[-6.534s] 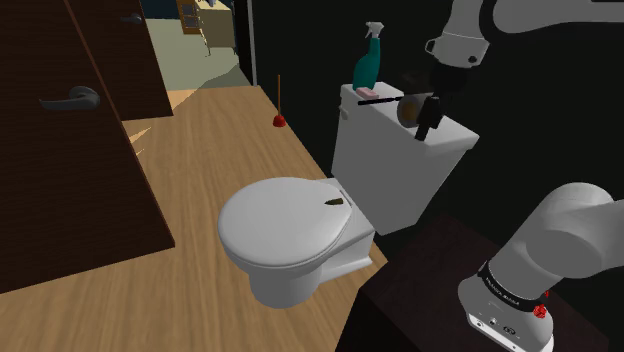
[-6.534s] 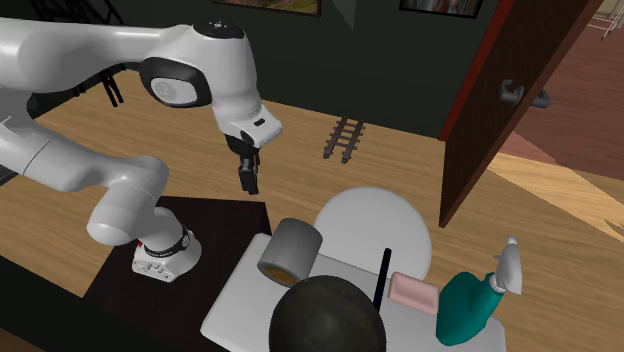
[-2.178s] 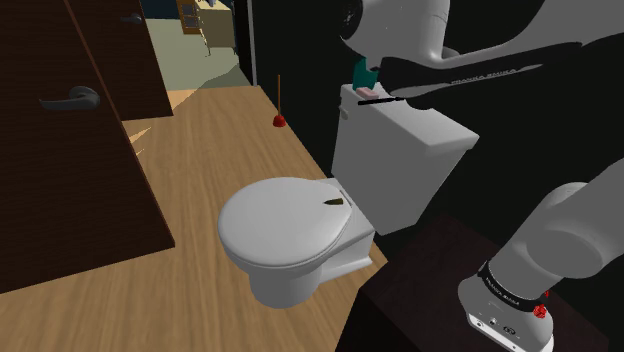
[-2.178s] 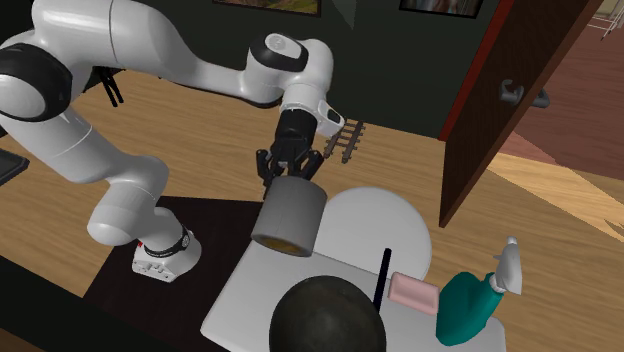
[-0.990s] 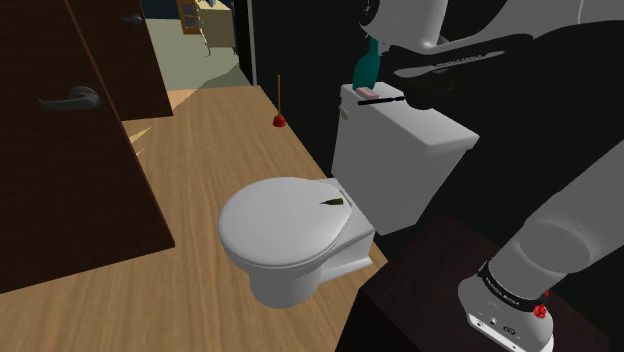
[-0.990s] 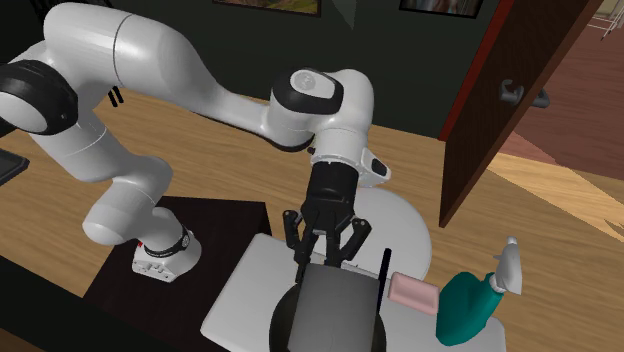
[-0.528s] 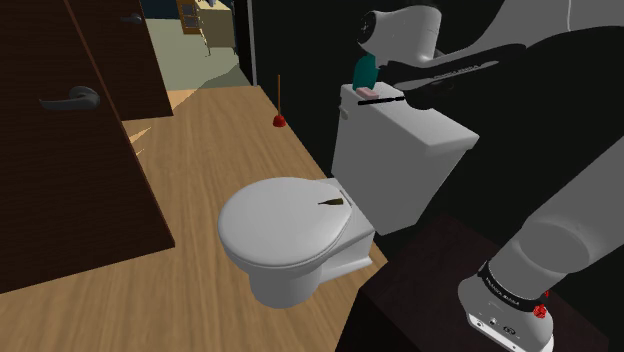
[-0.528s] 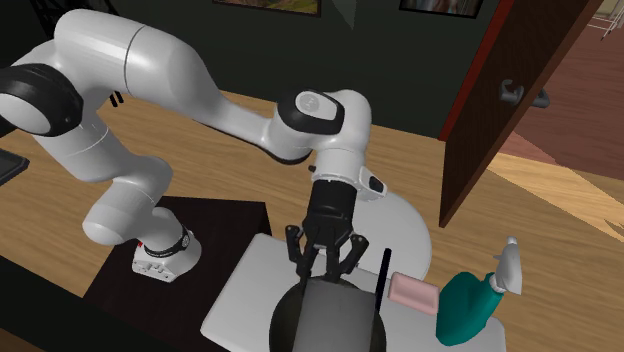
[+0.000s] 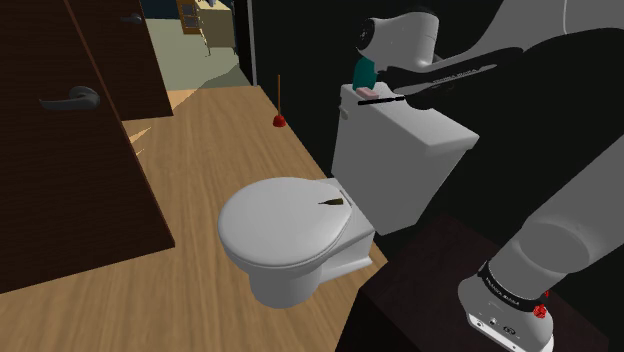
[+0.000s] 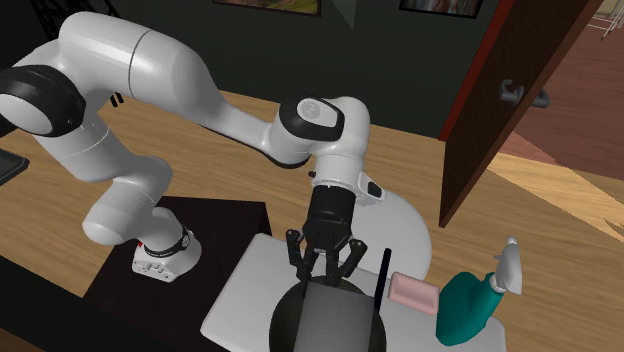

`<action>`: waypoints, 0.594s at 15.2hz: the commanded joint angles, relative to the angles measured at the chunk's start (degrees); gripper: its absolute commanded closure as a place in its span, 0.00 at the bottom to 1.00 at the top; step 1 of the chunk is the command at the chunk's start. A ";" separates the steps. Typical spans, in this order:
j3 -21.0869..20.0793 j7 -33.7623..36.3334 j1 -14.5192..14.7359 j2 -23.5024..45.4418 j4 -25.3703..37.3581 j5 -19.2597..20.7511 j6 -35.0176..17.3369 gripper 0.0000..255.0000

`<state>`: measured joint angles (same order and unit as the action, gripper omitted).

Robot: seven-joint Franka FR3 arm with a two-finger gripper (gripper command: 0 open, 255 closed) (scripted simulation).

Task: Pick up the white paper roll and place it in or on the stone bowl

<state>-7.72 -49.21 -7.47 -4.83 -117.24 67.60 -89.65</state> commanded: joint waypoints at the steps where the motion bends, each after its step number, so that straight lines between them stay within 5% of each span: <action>1: 0.00 0.01 0.00 -0.01 0.02 0.02 0.00 1.00; 2: 0.00 0.01 0.00 -0.01 0.02 0.02 0.00 1.00; 3: 0.00 0.01 0.00 -0.01 0.02 0.03 0.00 0.00; 9: -0.84 -0.08 0.72 0.23 0.95 -0.59 1.59 0.00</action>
<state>-8.10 -49.19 -7.14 -4.74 -116.83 67.34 -88.94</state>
